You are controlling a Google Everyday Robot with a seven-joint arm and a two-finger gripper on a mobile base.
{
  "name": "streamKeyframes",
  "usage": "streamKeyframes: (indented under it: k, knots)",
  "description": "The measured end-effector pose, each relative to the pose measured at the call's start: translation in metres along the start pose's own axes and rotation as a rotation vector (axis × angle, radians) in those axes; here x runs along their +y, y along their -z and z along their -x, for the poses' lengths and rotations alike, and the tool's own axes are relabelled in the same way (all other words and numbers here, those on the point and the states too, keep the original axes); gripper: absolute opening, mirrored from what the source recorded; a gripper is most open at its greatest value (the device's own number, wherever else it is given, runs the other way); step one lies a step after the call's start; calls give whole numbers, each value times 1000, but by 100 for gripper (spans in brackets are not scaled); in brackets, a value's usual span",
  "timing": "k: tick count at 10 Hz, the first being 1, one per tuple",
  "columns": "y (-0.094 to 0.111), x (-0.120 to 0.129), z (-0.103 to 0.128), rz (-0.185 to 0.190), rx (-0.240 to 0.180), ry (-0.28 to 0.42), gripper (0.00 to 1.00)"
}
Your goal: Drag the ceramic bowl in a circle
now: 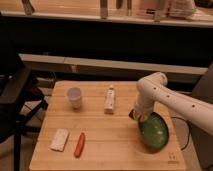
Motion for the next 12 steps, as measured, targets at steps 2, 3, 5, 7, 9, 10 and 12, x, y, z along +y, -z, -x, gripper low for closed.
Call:
streamKeyframes:
  k: [2, 3, 5, 7, 9, 10, 12]
  knots:
    - [0, -2, 0, 8, -1, 6, 0]
    - [-1, -9, -3, 12, 0, 36, 0]
    - [-2, -12, -4, 25, 3, 70, 0]
    - [-2, -14, -3, 33, 5, 91, 0]
    - [-1, -20, -2, 42, 9, 121, 0]
    - [-1, -32, -1, 45, 10, 142, 0]
    - [-1, -43, -1, 51, 13, 163, 0]
